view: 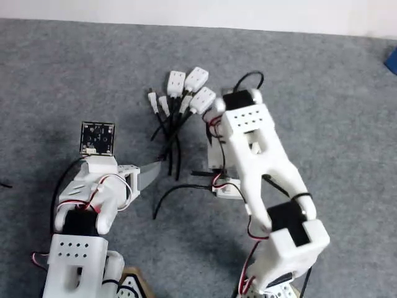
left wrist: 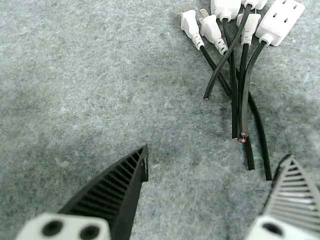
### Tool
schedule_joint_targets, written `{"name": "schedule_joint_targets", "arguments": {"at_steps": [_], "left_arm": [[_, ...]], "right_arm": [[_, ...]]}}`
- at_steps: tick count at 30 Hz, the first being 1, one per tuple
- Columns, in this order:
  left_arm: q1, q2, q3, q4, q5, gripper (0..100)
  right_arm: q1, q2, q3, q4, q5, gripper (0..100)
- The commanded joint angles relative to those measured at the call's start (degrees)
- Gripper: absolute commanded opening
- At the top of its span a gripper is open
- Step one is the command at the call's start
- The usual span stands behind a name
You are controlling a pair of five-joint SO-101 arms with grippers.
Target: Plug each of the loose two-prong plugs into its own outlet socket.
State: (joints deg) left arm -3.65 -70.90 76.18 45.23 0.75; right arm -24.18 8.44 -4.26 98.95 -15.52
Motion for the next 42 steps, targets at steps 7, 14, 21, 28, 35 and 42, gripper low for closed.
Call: {"name": "schedule_joint_targets", "arguments": {"at_steps": [7,14,21,28,35,42], "left_arm": [[0.57,-0.22,-1.19,0.26,0.18,39],[11.21,-0.04,-17.19,20.13,-2.64,39],[24.75,15.43,-27.65,28.31,-11.69,39],[27.91,45.14,-35.65,22.42,-21.36,39],[33.98,63.87,-50.24,19.78,-26.81,39],[40.84,75.65,-60.88,19.87,-26.90,39]], "right_arm": [[4.26,-16.75,-21.23,2.07,7.82,35.8],[15.60,-33.10,-13.58,2.24,14.59,35.8],[19.21,-48.31,27.47,-9.98,21.54,35.8],[23.87,-60.53,61.67,-39.60,16.97,35.8],[31.16,-69.76,74.51,-50.68,14.42,35.8],[31.52,-74.15,85.14,-59.03,14.68,35.8]]}}
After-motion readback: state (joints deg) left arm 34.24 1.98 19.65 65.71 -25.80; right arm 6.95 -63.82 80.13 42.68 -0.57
